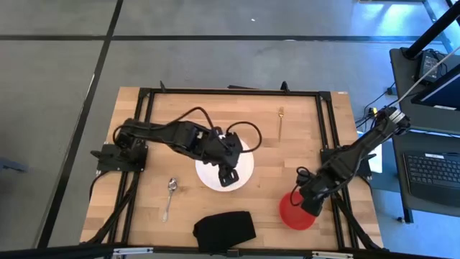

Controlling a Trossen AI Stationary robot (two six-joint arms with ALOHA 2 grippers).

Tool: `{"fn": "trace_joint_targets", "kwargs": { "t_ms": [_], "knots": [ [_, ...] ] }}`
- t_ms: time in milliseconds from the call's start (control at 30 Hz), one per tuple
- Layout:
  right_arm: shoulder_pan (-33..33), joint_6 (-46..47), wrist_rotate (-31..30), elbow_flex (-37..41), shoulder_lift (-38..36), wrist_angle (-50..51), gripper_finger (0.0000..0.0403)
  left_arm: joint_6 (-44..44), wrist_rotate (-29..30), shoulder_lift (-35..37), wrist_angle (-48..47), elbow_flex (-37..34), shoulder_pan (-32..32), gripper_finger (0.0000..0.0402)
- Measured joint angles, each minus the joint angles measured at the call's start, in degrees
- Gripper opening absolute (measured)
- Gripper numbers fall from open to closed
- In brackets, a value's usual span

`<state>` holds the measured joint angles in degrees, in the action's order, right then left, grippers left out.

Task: Set table place
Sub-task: Put the red bowl on the white plate

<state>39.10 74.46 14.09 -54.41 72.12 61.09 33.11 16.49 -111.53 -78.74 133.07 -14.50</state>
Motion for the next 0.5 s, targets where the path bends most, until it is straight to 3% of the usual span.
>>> {"fn": "trace_joint_targets", "kwargs": {
  "t_ms": [267,500],
  "knots": [
    [-3.13,-4.51,2.98,3.34,0.04,-1.41,0.0067,0.67,0.01,0.24,-0.28,-0.04,0.13,0.0122],
    [-4.5,-5.64,0.2,1.38,0.04,-5.88,0.0067,-5.13,0.38,0.22,-0.32,-0.04,0.13,0.0122]
  ]
}}
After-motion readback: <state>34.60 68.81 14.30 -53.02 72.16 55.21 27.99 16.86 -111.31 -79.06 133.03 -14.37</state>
